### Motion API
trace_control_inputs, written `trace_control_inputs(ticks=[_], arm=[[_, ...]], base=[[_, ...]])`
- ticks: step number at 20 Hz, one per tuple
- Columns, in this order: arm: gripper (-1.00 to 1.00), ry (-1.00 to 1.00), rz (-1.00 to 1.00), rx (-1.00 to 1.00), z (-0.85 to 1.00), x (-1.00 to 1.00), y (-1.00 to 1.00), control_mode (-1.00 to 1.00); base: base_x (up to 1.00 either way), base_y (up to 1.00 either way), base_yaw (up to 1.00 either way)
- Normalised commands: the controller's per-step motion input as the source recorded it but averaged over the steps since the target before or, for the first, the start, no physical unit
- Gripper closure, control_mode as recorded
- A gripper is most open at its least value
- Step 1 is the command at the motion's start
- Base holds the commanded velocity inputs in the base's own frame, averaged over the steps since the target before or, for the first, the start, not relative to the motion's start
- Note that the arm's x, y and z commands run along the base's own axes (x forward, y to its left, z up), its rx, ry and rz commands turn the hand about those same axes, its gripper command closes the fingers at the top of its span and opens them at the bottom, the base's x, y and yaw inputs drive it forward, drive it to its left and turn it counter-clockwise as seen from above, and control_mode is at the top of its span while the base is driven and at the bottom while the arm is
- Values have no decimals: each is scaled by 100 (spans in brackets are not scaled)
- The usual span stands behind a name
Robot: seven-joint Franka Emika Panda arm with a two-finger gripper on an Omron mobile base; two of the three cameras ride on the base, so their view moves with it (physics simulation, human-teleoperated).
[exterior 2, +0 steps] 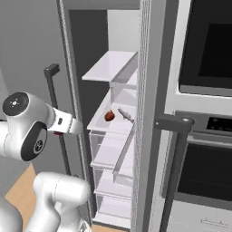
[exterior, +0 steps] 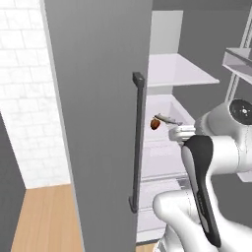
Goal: Place one bell pepper and one fish in each tupperware on the nearby counter, to pack two identical lunches.
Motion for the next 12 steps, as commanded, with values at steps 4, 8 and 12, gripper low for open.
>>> trace_control_inputs(ticks=[4,8,12], arm=[[100,0,0,0,0,0,0,100],[100,0,0,0,0,0,0,100],[100,0,0,0,0,0,0,100]], base=[[-100,3,0],[-100,-13,-6],[-32,-84,-27]])
